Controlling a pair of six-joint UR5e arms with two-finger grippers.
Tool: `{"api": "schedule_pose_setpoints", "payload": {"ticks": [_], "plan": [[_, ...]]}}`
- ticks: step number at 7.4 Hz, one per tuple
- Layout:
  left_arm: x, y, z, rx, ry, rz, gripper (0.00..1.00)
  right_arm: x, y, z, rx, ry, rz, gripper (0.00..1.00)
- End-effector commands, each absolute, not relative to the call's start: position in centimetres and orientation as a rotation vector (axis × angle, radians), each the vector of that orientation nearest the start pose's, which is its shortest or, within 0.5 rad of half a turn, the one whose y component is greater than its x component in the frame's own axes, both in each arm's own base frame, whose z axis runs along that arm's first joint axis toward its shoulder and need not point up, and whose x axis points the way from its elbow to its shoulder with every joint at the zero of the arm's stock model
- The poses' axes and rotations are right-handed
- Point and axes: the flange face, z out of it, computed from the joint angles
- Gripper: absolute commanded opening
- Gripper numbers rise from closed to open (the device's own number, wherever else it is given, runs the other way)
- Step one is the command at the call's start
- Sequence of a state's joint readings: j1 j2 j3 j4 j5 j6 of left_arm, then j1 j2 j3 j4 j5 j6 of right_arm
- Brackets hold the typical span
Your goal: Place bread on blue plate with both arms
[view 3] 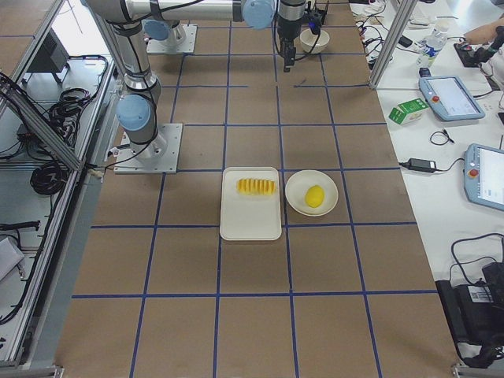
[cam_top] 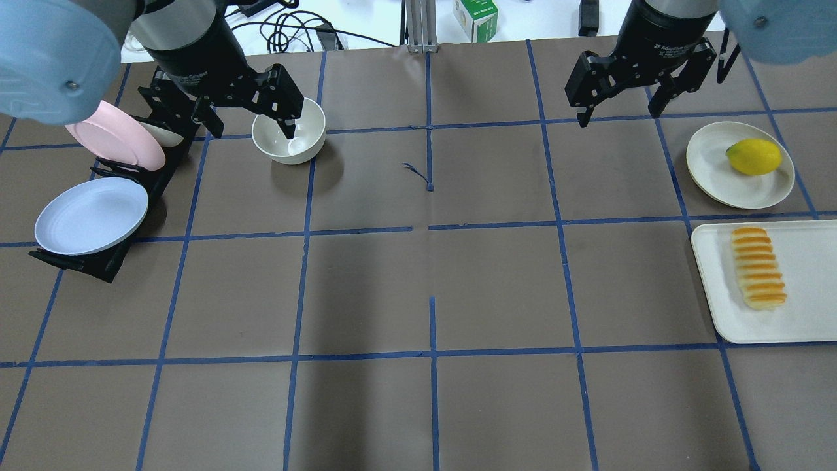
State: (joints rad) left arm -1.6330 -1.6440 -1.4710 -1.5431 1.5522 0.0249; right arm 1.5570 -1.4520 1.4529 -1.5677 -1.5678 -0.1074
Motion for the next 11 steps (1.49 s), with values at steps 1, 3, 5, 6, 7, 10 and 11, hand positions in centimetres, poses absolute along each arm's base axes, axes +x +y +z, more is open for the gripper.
{"api": "schedule_pose_setpoints", "payload": {"ticks": [1, 3, 5, 6, 7, 10, 11], "plan": [[-16.7, -51.8, 50.3, 0.137, 3.158, -0.084, 1.00, 12.6, -54.1, 48.0, -0.147, 3.136, 0.024, 1.00], [-16.7, -52.0, 49.8, 0.144, 3.157, -0.072, 1.00, 8.5, -54.4, 46.9, -0.222, 3.185, 0.086, 1.00], [-16.6, -52.1, 49.7, 0.169, 3.138, -0.072, 1.00, -0.5, -53.8, 45.6, -0.225, 3.187, 0.148, 1.00], [-16.4, -52.4, 49.8, 0.164, 3.139, -0.094, 1.00, -4.8, -52.9, 42.2, -0.198, 3.152, 0.203, 1.00], [-13.4, -53.3, 50.0, 0.083, 3.140, -0.113, 1.00, -8.3, -52.7, 41.1, -0.186, 3.181, 0.114, 1.00], [-0.5, -54.3, 51.0, -0.260, 3.121, -0.142, 1.00, -15.9, -49.4, 31.2, 0.024, 3.166, 0.163, 1.00], [3.9, -54.4, 50.7, -0.381, 3.101, -0.130, 1.00, -16.0, -48.4, 27.6, 0.034, 3.184, 0.126, 1.00]]}}
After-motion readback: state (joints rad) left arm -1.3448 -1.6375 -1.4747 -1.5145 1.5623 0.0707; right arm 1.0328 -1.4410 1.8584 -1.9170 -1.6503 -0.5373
